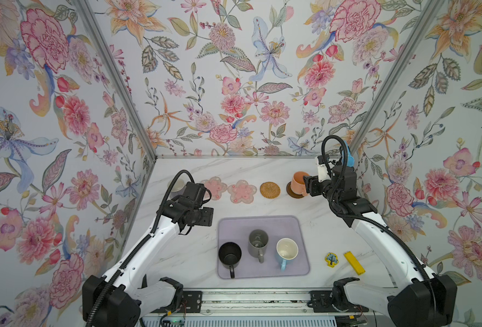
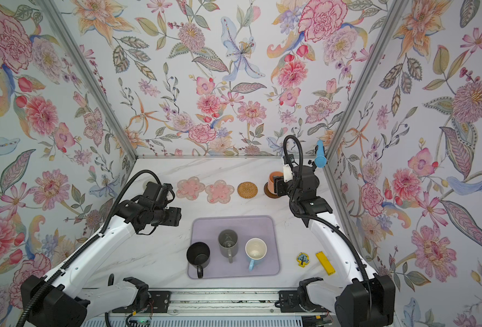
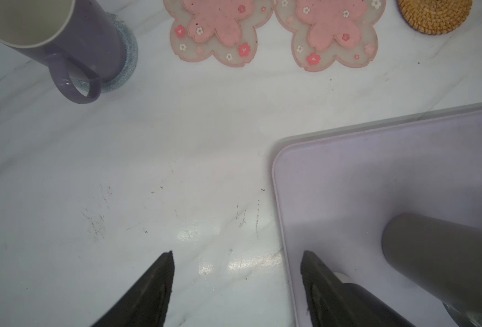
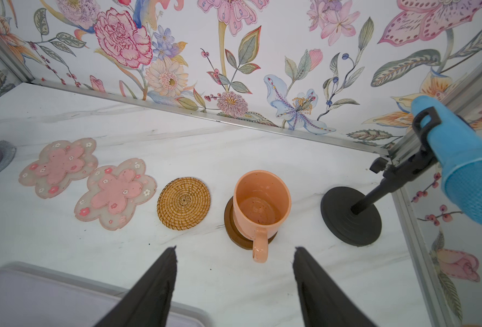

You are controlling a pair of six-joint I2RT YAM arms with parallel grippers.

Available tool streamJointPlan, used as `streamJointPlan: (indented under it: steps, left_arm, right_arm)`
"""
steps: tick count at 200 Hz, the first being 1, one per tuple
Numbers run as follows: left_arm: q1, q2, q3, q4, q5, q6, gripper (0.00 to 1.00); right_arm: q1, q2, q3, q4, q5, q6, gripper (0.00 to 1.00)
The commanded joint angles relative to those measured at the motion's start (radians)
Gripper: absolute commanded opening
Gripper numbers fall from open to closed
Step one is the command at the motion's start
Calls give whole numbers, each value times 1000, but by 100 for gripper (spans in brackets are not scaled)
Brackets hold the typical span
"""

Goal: Place cups on coasters
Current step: Place the cup on the coaster.

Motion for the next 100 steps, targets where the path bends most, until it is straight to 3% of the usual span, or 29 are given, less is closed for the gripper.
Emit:
streamJointPlan:
  steps: [1, 55, 100]
  left_arm:
    - [-50, -61, -27, -67, 62, -46, 76]
    - [-187, -119, -21, -165, 144, -84, 78]
    - [-220, -201, -33, -229, 259, -111, 81]
  right_arm:
    - [14, -11, 1, -106, 42, 53, 67]
    - [67, -21, -15, -143, 83, 78, 67]
    - [72, -3, -18, -145, 85, 95, 67]
